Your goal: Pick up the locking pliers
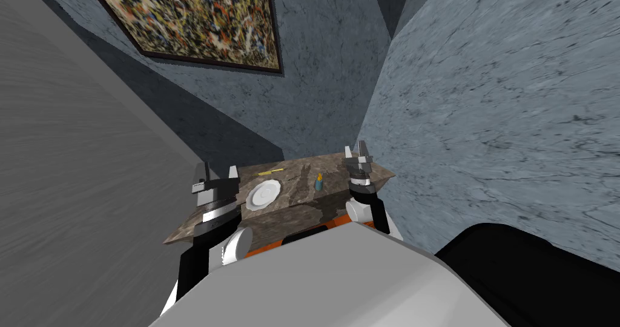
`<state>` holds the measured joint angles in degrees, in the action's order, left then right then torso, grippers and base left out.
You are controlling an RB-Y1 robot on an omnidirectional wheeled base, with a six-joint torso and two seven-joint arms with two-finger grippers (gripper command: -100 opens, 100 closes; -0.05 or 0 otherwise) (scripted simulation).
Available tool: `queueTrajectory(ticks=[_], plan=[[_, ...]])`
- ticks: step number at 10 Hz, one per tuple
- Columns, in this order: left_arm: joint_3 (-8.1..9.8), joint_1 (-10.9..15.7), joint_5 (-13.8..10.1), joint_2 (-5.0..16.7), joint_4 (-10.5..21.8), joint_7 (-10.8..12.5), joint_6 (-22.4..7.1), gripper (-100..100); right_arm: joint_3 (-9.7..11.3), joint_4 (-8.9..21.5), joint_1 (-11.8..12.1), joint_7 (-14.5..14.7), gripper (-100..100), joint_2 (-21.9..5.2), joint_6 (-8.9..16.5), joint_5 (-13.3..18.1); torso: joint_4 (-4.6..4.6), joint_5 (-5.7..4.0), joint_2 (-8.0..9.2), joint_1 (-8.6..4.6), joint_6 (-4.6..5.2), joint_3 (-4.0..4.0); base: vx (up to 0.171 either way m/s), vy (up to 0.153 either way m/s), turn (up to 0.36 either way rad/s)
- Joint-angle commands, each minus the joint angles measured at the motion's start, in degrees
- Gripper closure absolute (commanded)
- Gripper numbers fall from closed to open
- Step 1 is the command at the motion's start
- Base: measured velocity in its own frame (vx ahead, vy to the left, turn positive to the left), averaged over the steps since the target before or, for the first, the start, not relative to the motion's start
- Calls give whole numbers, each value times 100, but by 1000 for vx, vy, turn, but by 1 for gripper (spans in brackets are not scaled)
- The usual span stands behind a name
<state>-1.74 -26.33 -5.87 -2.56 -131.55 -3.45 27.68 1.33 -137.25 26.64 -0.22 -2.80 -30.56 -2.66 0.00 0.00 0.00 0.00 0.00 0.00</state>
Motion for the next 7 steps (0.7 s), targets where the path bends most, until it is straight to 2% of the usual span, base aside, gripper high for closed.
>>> queueTrajectory(ticks=[1, 3, 6, 7], plan=[[-8, 77, -55, 238, 13, 44, -46, -100, 0, 0, 0, 0, 0, 0, 0, 0, 0, 0, 0, 0, 0, 0, -28, -1, 17], [-33, 254, -189, 588, 54, 147, -160, -100, 0, 0, -1, 0, 0, 0, 0, 0, 4, -1, 17, -3, 0, 9, -58, -21, 15], [-112, 674, -533, 1100, 183, 401, -468, -100, 0, 0, -1, 0, 0, 0, 0, 0, 6, -2, 26, -7, 1, 15, -72, -24, -8], [-112, 674, -533, 1136, 183, 401, -468, -100, 0, 0, -1, 0, 0, 0, 0, 0, 6, -2, 25, -7, 2, 14, -43, -15, -10]])
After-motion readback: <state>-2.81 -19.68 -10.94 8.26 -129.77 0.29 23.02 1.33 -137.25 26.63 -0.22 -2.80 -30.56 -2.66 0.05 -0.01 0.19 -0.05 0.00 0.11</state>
